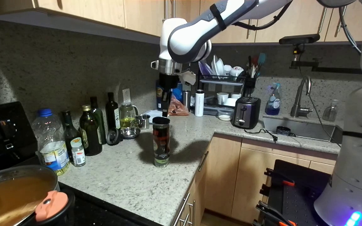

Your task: Seal the lid of the container

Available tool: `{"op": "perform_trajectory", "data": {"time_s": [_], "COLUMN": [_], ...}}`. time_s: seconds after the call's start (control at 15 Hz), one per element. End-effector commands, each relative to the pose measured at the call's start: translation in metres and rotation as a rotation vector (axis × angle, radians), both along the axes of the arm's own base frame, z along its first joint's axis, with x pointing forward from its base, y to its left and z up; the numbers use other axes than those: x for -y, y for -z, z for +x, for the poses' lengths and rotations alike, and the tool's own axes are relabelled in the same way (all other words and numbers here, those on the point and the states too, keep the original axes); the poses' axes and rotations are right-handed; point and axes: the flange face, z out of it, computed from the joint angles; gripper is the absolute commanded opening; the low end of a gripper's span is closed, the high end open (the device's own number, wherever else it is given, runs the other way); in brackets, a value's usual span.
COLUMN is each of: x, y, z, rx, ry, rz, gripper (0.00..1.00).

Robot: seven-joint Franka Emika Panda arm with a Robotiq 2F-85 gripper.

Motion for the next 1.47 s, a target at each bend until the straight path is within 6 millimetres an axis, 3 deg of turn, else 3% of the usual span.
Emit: {"op": "perform_trajectory", "data": {"time_s": [0.0, 0.6, 1.4], "x": [-0.005, -0.016, -0.016], "y": [0.006, 0.011, 0.024], "z": [0.013, 0.022, 0.029], "rx": [0.029, 0.044, 0.019], "ry": [0.000, -0.026, -0.029], "rz": [0.018, 0.022, 0.021], "gripper": [0.00, 0.00, 0.00]}}
